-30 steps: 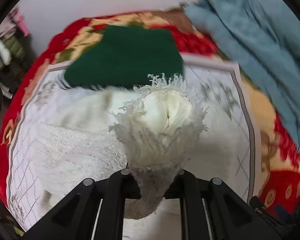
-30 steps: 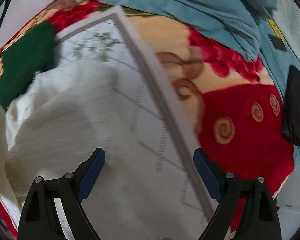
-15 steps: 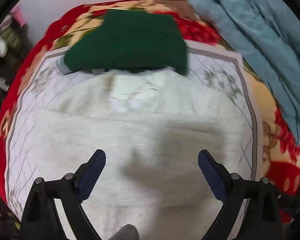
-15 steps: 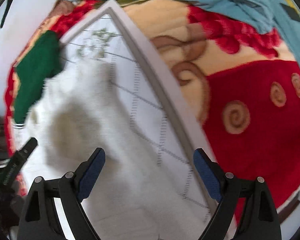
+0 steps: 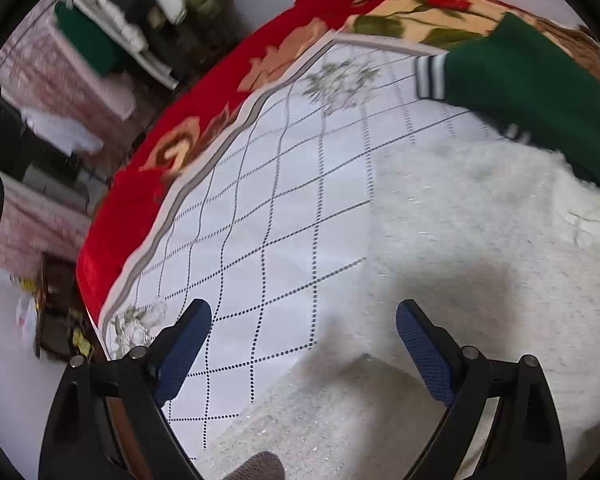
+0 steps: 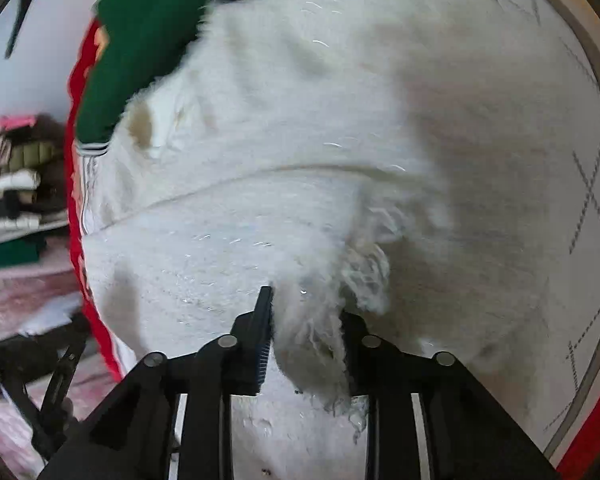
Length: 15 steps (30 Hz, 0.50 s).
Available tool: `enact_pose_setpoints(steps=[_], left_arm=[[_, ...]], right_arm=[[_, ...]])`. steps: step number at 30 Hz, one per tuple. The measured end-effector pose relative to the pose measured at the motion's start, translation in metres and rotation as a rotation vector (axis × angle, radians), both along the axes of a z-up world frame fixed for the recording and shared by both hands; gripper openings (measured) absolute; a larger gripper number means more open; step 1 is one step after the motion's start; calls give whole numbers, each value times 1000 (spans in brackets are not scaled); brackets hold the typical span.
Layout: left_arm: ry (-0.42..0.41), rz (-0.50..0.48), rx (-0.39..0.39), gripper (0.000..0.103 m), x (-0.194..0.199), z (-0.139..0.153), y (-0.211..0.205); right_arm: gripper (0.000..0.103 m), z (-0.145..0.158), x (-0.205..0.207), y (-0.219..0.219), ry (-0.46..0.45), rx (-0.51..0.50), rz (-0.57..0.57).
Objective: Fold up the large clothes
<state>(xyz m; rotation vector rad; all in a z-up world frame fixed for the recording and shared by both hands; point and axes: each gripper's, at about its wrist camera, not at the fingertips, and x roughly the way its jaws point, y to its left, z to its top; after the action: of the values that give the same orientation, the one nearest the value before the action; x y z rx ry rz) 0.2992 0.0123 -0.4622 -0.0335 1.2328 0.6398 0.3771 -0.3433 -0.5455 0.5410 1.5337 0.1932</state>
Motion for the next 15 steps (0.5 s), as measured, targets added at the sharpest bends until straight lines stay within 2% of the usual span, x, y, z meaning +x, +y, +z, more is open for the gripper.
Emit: enact_pose_setpoints(steps=[3, 5, 7, 12, 15], left_arm=[[-28, -1, -27, 95, 6, 2, -3], [-42, -19, -34, 95, 14, 3, -10], [-17, -33, -35, 95, 31, -5, -14], [91, -34, -1, 96, 71, -57, -8], [111, -53, 12, 99, 84, -77, -4]], right_arm=[[18, 54, -7, -9, -140, 7, -64], [18, 72, -12, -19, -171, -4, -112], [18, 79, -15, -28, -176, -27, -149], [18, 44, -12, -44, -106, -137, -193], [19, 10, -1, -48, -55, -180, -205]])
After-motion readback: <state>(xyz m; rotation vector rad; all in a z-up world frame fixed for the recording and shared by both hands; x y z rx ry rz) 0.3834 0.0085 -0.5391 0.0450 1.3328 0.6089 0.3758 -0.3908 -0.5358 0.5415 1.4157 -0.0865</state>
